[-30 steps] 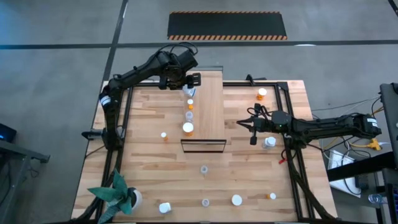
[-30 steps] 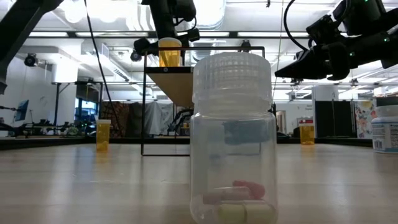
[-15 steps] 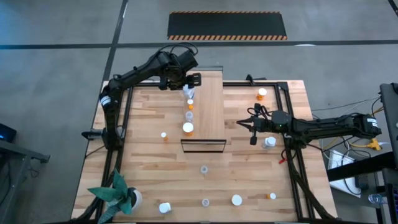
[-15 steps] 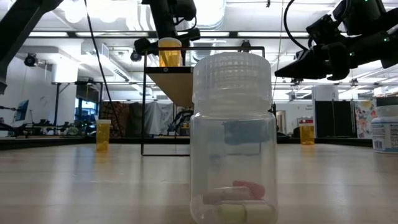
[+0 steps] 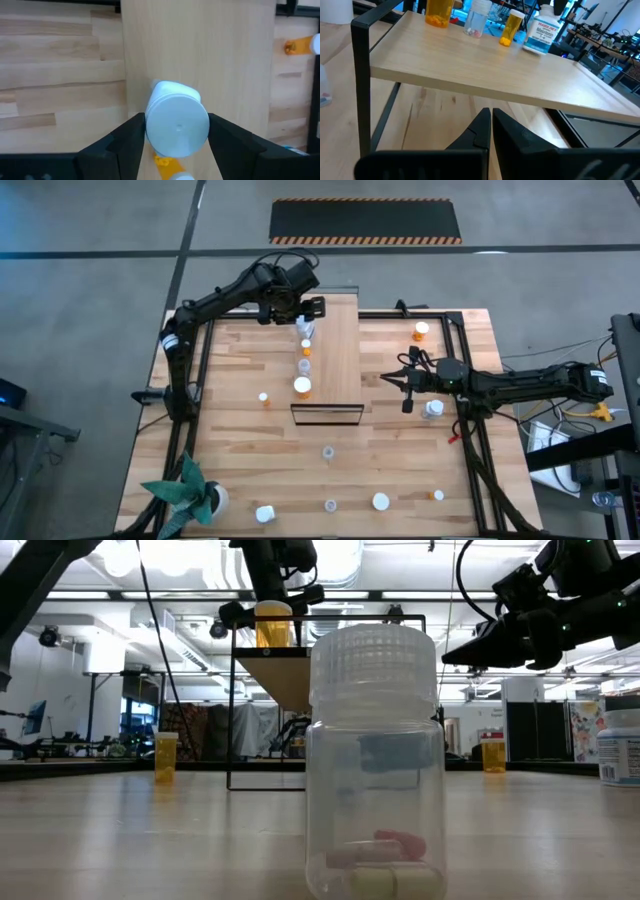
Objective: Pick and place medicine bottles onto shelf by color
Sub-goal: Put the top white pill bottle on the shelf
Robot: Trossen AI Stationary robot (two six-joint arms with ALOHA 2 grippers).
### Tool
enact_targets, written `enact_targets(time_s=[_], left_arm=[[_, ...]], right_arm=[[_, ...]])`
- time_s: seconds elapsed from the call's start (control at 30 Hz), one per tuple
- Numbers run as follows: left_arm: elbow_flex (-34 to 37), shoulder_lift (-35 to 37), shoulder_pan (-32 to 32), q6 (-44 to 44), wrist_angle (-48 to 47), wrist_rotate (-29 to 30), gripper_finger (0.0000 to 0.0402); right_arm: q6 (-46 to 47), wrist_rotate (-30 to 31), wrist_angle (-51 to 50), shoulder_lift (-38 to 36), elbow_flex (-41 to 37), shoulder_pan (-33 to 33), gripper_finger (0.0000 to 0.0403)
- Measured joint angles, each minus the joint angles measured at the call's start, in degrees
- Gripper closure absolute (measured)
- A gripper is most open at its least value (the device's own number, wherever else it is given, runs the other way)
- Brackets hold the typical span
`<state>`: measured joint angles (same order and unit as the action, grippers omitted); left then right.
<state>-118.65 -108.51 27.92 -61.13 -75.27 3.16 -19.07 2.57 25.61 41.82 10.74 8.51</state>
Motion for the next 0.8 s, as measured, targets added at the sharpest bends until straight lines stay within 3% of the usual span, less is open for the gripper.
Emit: enact_targets(time_s=[0.57, 0.8], left_arm=[[-0.09, 0.0, -0.15, 0.47, -0.23, 0.06, 0.0207], [-0.11, 0.0, -0.17, 0.9, -0.41, -0.26, 0.0147]], right_arm=[[-0.02, 0.0, -0.11, 0.0, 0.0, 0.0, 0.0394], [-0.13, 0.0, -0.13, 0.0, 0.0, 0.0, 0.0394]])
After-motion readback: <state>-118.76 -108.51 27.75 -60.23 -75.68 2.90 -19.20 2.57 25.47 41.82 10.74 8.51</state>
